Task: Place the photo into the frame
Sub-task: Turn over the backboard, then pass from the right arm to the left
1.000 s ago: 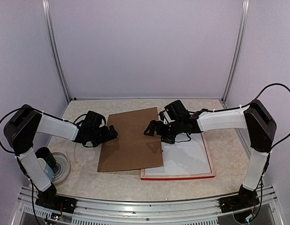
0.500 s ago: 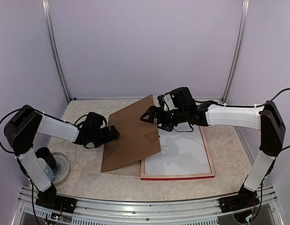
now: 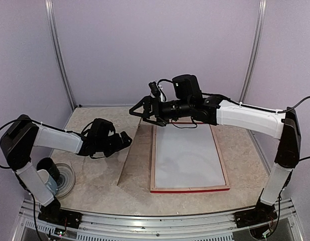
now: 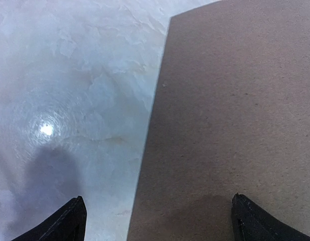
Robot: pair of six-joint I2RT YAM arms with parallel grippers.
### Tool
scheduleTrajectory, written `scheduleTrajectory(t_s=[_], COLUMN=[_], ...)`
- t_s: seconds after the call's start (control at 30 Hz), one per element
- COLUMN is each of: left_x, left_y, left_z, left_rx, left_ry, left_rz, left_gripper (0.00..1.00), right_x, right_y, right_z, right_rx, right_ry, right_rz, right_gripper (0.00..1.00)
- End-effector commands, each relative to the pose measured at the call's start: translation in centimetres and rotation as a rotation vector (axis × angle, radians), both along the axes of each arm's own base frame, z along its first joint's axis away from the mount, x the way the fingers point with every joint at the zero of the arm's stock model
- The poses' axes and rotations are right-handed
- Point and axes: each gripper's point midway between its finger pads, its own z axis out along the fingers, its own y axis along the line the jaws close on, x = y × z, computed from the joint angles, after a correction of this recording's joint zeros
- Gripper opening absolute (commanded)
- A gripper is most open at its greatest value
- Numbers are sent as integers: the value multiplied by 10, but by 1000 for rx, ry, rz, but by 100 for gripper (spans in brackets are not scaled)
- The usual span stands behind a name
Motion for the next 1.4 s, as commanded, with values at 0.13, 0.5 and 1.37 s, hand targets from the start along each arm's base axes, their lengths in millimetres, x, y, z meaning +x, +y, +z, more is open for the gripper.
scheduleTrajectory(t_s=[0.13,0.5,1.37], left_x=[-29,-27,-8], left_y=[-12,-14,-22], left_z=[-28,-7,130], left_rx=[17,-16,-142], left_ry=[95,47,-219], left_rz=[-97,-99,-128], left_gripper=[99,99,99], right_x=[-31,-18,5], right_y=[49,54,3], right_z=[29,0,-74], right_rx=[55,-41,-128], right_ry=[-84,-77,21], right_rz=[170,112,-18], right_gripper=[99,99,99])
